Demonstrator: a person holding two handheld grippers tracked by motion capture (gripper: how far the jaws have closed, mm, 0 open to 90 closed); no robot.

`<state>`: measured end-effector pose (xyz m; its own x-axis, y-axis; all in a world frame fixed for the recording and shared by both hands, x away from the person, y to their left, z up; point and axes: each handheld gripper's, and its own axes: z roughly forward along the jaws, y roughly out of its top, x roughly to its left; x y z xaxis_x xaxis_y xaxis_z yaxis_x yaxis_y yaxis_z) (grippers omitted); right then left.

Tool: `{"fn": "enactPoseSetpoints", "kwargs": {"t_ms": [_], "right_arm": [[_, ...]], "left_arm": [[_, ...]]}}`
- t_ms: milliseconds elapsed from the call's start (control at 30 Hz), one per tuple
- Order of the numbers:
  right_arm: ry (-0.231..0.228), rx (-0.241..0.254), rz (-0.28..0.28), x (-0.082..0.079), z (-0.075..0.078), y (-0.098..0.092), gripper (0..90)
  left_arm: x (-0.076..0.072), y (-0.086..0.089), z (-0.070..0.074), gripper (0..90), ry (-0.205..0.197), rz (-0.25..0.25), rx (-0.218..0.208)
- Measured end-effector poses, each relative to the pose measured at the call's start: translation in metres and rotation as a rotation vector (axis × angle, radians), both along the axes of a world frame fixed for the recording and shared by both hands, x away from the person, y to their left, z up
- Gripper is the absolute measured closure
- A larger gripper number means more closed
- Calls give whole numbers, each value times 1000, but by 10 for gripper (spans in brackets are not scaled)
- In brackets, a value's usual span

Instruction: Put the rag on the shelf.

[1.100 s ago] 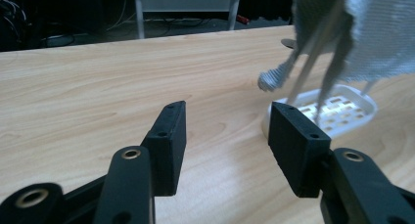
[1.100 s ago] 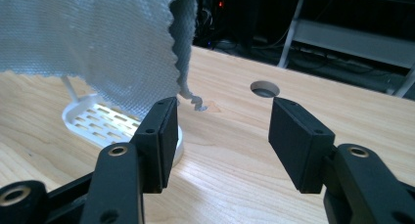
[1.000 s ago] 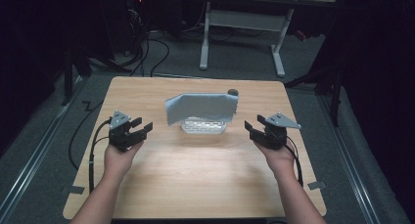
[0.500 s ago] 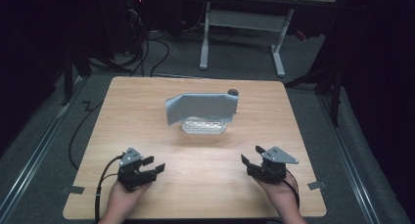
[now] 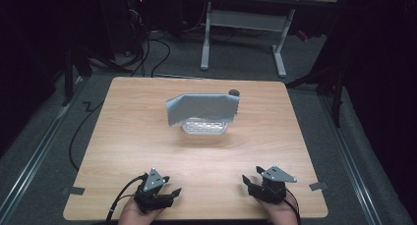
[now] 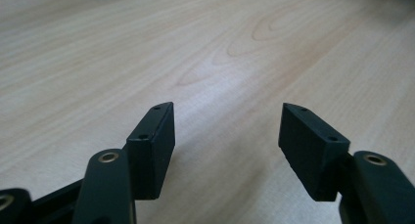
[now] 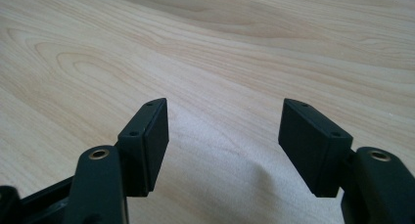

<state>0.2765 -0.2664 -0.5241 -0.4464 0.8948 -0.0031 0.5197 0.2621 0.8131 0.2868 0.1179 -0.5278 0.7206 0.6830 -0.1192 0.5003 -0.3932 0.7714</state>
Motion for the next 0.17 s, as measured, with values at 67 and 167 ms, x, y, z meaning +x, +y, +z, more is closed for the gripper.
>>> {"fn": "enactPoseSetpoints", "kwargs": {"t_ms": [67, 167], "right_arm": [[-6, 7, 0, 1, 1, -1, 358], [-11, 13, 2, 1, 1, -1, 358]], "left_arm": [[0, 3, 0, 390, -1, 10, -1], [1, 7, 1, 390, -3, 27, -13]]}}
